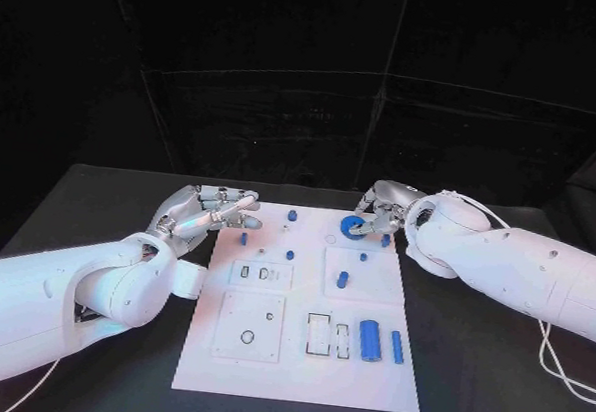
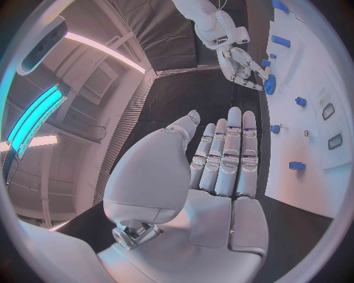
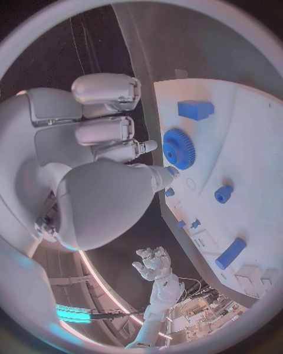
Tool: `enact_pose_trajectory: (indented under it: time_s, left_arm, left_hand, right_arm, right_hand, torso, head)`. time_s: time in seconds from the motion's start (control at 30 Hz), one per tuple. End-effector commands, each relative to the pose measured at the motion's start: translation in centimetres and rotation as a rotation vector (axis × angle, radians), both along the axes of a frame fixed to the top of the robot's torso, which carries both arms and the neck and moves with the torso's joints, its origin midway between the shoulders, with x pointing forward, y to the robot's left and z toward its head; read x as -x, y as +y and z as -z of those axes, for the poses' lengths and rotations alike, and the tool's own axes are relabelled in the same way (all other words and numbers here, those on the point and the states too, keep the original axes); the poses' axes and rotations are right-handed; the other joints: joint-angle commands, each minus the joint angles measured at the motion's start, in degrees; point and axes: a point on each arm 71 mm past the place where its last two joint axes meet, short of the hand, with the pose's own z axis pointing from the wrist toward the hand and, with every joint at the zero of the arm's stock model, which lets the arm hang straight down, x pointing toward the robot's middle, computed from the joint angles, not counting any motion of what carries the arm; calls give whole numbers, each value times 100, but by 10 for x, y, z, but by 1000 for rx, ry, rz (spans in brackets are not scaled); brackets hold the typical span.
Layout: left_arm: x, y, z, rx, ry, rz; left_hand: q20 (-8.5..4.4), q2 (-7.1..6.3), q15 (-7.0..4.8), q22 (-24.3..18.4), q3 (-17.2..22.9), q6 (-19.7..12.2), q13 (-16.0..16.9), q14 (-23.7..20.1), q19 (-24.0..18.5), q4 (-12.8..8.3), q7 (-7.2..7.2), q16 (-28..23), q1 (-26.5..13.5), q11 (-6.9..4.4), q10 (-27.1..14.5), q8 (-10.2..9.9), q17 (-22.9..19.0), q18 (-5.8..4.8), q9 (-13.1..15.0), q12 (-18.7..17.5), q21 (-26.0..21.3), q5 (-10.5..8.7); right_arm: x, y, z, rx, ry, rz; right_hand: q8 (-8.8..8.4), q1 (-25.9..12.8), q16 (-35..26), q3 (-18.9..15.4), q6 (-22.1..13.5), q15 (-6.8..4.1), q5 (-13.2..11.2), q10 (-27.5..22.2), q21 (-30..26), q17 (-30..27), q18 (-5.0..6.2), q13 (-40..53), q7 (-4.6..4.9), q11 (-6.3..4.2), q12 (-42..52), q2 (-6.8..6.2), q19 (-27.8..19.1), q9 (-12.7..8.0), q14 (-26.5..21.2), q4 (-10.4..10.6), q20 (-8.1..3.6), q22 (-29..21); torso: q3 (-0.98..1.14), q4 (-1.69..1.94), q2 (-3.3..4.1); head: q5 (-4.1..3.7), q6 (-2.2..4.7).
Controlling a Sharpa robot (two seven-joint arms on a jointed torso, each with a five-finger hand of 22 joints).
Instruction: Assemble the parts on the task board
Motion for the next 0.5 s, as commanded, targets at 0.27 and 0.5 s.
enact_pose_trajectory:
  time_s: [0.27,0.5]
  left_arm:
    - [0,-1,-1,1,-5,8]
    - [-1,-2,-1,0,-4,8]
  left_hand:
    - [17,31,9,-15,2,-10,-11,52,61,-25,27,-39,-41,38,2,-60,15,78,-9,-61,-30,13]
    - [17,31,9,-15,2,-11,-11,52,61,-25,27,-40,-41,39,1,-62,16,78,-9,-62,-30,13]
  right_arm:
    - [-1,3,5,60,58,-8]
    - [-4,4,5,59,53,-3]
  right_hand:
    - [36,-35,87,-11,2,61,22,74,62,817,-87,418,29,10,78,72,94,-6,470,-26,16,524]
    - [39,-11,99,13,5,67,54,71,72,839,-90,438,33,15,93,136,105,-6,472,-56,23,544]
  torso:
    - [6,-13,1]
    - [7,-6,3]
  head:
    - [13,-6]
    - [5,-18]
